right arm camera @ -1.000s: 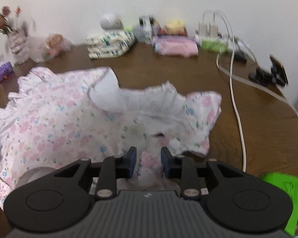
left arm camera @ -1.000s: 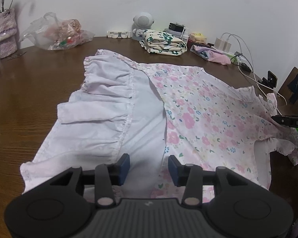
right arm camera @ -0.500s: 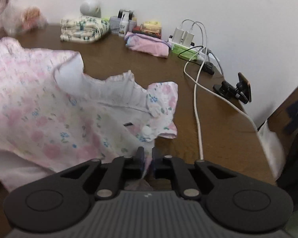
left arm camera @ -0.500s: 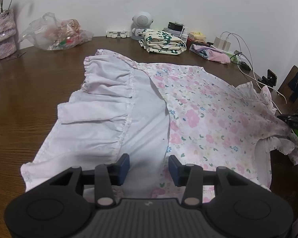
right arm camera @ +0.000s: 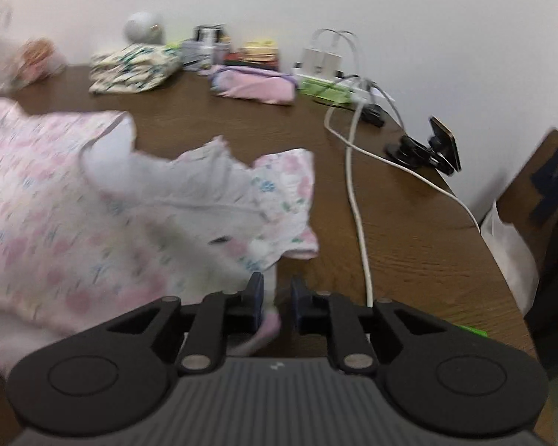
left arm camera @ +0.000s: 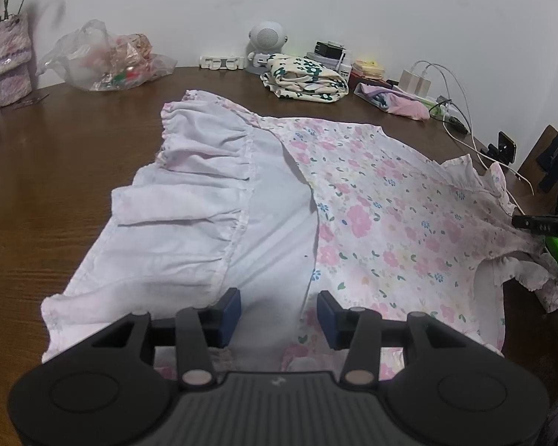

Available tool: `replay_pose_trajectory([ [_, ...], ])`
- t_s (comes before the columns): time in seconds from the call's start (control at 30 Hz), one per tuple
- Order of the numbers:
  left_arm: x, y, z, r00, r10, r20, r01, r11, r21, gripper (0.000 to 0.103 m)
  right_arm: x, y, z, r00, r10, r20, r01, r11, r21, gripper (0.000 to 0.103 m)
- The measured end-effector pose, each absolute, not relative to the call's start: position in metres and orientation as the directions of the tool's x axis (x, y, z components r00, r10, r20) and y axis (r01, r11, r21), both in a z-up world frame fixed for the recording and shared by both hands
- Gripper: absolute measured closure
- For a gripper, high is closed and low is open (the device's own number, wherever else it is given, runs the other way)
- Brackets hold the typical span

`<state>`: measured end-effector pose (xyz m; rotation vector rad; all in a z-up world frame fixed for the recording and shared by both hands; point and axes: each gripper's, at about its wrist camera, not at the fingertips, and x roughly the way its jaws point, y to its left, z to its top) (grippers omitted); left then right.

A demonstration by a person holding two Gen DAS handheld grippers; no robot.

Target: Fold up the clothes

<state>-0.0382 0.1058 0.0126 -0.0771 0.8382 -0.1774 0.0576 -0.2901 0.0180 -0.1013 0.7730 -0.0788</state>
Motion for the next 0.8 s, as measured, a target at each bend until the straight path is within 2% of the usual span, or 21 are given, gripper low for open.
replay_pose_trajectory([
  [0.1, -0.039, 0.109, 0.015, 0.653, -0.173, -0.738, 0.111, 0.985, -0.133, 0.059, 0.055, -0.298, 0.027, 0.739, -0.068, -0.671, 0.066, 0.997, -0.027, 0.071],
  [0.17, -0.039, 0.115, 0.018, 0.663, -0.182, -0.727, 0.100, 0.983, -0.155, 0.060, 0.050, -0.294, 0.035, 0.757, -0.019, -0.653, 0.037, 0.999, 0.013, 0.071],
  [0.23, -0.038, 0.121, 0.022, 0.680, -0.187, -0.709, 0.089, 0.981, -0.172, 0.060, 0.049, -0.288, 0.039, 0.760, 0.016, -0.650, 0.006, 0.999, 0.032, 0.072],
  [0.27, -0.036, 0.121, 0.023, 0.685, -0.178, -0.707, 0.085, 0.983, -0.164, 0.060, 0.050, -0.285, 0.039, 0.754, 0.032, -0.657, -0.010, 0.999, 0.036, 0.077],
  [0.3, -0.034, 0.121, 0.022, 0.685, -0.167, -0.710, 0.082, 0.985, -0.152, 0.060, 0.053, -0.282, 0.036, 0.744, 0.043, -0.667, -0.022, 0.999, 0.040, 0.087],
  [0.33, -0.033, 0.120, 0.021, 0.684, -0.156, -0.713, 0.079, 0.987, -0.139, 0.061, 0.056, -0.281, 0.032, 0.739, 0.038, -0.673, -0.018, 0.999, 0.036, 0.090],
  [0.6, -0.038, 0.114, 0.011, 0.683, -0.097, -0.724, 0.063, 0.995, -0.074, 0.062, 0.082, -0.284, 0.015, 0.738, -0.074, -0.671, 0.066, 0.997, -0.037, 0.093],
  [0.8, -0.048, 0.117, 0.014, 0.697, -0.122, -0.707, 0.074, 0.992, -0.098, 0.061, 0.080, -0.282, 0.028, 0.753, -0.123, -0.646, 0.097, 0.992, -0.076, 0.091],
])
